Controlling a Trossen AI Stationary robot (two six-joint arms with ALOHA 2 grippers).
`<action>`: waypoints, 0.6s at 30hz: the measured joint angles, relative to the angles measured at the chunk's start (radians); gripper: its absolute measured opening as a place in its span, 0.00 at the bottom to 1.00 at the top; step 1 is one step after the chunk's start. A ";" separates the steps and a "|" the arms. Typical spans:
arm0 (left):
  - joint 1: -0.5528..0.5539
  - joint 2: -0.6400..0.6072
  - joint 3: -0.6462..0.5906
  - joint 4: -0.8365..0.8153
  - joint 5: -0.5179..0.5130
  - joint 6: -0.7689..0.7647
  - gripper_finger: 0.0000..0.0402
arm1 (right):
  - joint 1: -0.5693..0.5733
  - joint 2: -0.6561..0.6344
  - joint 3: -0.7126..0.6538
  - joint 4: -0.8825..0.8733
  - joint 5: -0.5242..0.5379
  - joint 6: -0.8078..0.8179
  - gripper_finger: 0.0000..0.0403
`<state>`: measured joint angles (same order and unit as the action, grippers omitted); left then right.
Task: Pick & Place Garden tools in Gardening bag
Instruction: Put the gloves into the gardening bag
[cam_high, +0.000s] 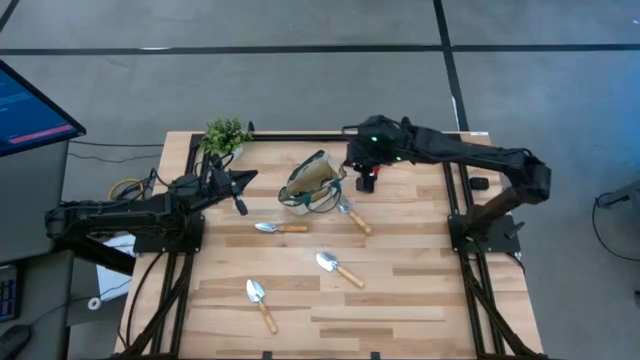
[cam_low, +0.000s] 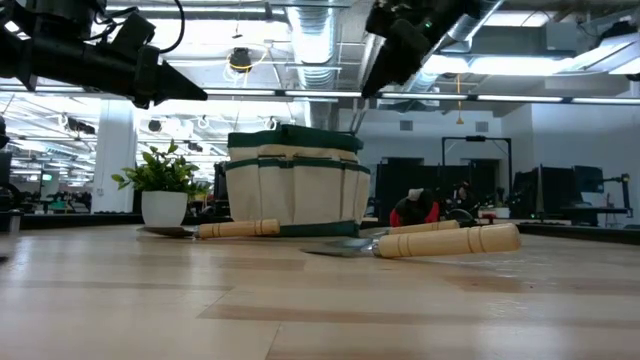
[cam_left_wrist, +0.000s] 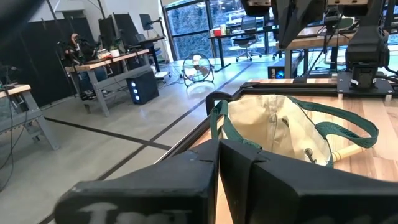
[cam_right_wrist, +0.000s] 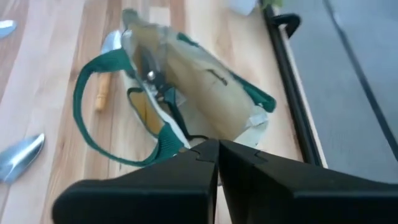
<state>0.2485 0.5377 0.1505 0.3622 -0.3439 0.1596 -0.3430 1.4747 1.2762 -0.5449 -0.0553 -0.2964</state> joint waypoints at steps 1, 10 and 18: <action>0.000 0.000 0.000 0.000 0.000 0.000 0.00 | -0.003 -0.018 -0.033 0.032 0.000 0.015 0.01; 0.000 0.000 0.000 0.000 0.000 0.000 0.00 | -0.022 -0.114 -0.278 0.288 0.003 0.102 0.01; 0.000 0.000 0.000 0.000 0.000 0.000 0.00 | -0.034 -0.122 -0.431 0.434 0.011 0.172 0.00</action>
<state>0.2482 0.5378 0.1505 0.3625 -0.3439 0.1593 -0.3771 1.3529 0.8453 -0.1108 -0.0444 -0.1244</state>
